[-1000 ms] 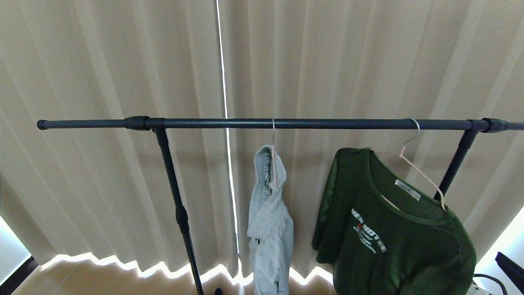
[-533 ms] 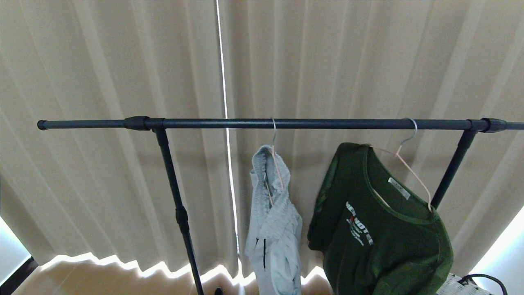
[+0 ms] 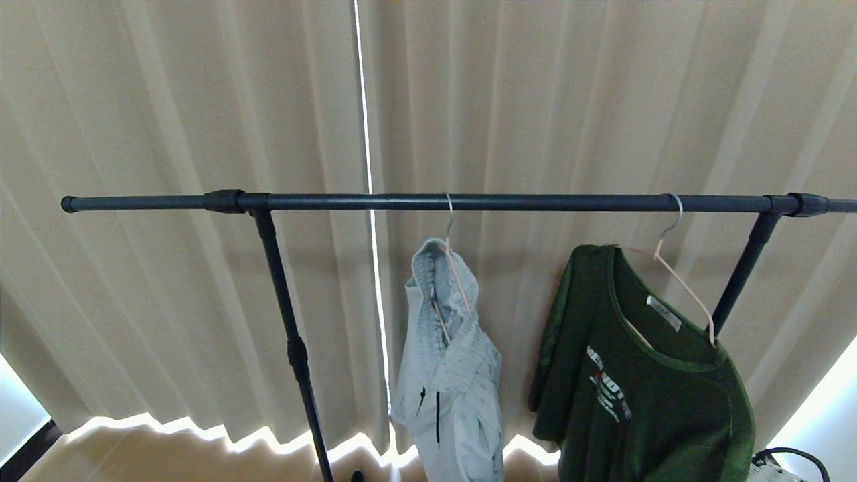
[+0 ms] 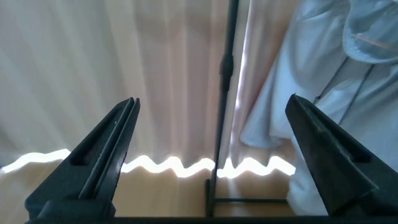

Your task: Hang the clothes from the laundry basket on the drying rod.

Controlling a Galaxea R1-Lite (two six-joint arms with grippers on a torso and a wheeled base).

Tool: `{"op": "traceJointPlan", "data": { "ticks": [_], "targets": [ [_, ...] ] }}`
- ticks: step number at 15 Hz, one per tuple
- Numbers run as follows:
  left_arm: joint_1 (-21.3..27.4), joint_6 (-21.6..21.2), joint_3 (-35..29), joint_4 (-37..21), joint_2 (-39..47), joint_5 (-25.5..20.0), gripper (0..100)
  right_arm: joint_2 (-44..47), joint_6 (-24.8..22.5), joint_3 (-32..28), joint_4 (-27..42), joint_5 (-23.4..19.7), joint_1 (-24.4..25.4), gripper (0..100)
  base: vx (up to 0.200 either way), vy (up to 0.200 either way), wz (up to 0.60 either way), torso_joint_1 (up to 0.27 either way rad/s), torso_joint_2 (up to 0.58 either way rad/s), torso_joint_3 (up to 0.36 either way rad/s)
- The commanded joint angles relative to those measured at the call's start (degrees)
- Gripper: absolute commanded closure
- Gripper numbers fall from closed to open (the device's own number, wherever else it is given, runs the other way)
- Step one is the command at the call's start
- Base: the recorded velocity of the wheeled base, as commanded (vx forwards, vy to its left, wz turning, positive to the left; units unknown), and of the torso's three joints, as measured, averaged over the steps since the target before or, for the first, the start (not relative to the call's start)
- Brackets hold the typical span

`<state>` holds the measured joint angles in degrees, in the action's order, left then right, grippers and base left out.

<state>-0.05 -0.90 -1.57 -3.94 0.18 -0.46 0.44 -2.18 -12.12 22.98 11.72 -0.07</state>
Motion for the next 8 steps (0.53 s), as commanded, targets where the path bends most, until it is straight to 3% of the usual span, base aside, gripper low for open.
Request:
{"op": "traceJointPlan", "data": {
  "ticks": [1, 3, 4, 5, 6, 8],
  "targets": [
    [-0.04, 0.55, 0.08, -0.02, -0.18, 0.02, 0, -0.18, 0.16, -0.01, 0.05, 1.38, -0.01, 0, 0.000, 0.000, 0.00, 0.000, 0.00, 0.000],
    [-0.04, 0.90, 0.08, -0.02, -0.18, 0.02, 0, -0.18, 0.42, 1.75, -2.59, 2.17, 0.07, 0, 0.000, 0.000, 0.00, 0.000, 0.00, 0.000],
    [-0.04, 0.99, 0.08, -0.02, -0.18, 0.02, 0, -0.18, 1.22, 4.56, -8.04, 1.03, 0.07, 0, 0.000, 0.000, 0.00, 0.000, 0.00, 0.000],
    [-0.04, 0.90, 0.08, -0.02, -0.18, 0.02, 0, -0.18, 2.01, 7.46, -12.78, -0.55, 0.07, 0, 0.000, 0.000, 0.00, 0.000, 0.00, 0.000],
    [-0.04, 0.99, 0.08, -0.02, -0.18, 0.02, 0, -0.18, 2.80, 11.41, -21.75, -5.65, 0.07, 0, 0.000, 0.000, 0.00, 0.000, 0.00, 0.000],
    [-0.04, 0.99, 0.08, -0.02, -0.18, 0.02, 0, -0.18, 2.53, 11.68, -22.28, -8.29, 0.07, 0, 0.000, 0.000, 0.00, 0.000, 0.00, 0.000]
  ]
}}
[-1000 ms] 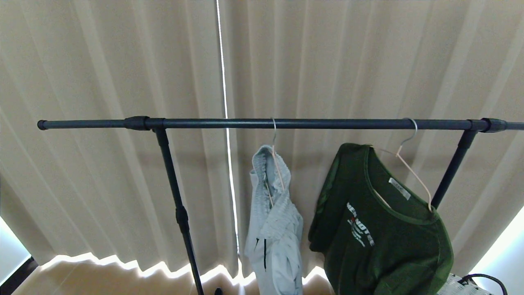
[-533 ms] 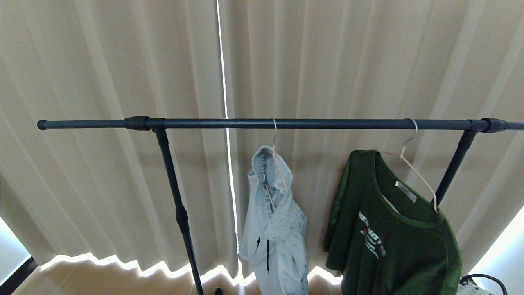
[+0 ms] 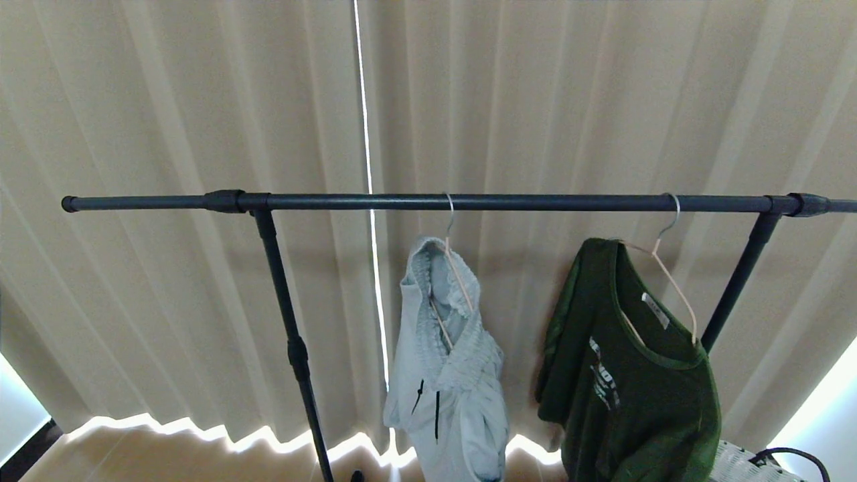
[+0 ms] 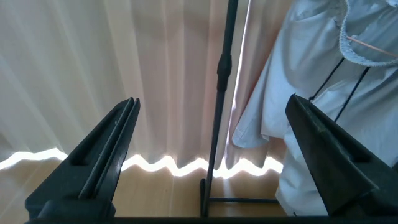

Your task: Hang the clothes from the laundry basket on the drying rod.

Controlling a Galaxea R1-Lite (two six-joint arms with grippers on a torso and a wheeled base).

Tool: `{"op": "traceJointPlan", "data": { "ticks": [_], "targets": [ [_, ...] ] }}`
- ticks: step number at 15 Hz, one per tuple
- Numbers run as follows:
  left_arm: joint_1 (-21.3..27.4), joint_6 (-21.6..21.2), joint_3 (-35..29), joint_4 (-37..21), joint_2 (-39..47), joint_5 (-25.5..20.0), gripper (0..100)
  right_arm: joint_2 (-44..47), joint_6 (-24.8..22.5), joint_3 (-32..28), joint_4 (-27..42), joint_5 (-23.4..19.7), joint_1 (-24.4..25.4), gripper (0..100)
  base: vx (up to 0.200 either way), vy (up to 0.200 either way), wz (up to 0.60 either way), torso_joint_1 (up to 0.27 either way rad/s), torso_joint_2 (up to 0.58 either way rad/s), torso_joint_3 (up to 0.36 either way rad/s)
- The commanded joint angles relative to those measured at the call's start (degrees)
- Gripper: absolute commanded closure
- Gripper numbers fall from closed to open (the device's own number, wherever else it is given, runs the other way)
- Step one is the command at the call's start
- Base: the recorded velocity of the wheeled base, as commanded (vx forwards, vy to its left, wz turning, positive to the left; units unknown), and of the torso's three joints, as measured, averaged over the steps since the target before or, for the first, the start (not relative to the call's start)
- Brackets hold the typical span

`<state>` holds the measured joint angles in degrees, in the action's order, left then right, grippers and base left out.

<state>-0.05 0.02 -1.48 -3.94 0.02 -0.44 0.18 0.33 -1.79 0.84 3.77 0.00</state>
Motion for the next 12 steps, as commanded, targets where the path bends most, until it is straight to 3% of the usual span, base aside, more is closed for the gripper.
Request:
{"op": "traceJointPlan", "data": {
  "ticks": [1, 12],
  "targets": [
    [-0.04, 0.06, -0.02, -0.02, -0.02, 0.00, 0, 0.08, 0.11, 1.26, 0.13, -0.60, 0.18, 0, 0.000, 0.000, 0.00, 0.000, 0.00, 0.000],
    [-0.04, 0.06, -0.02, -0.02, -0.02, 0.00, 0, 0.08, 0.64, 1.26, 0.04, -0.69, 0.18, 0, 0.000, 0.000, 0.00, 0.000, 0.00, 0.000]
  ]
}}
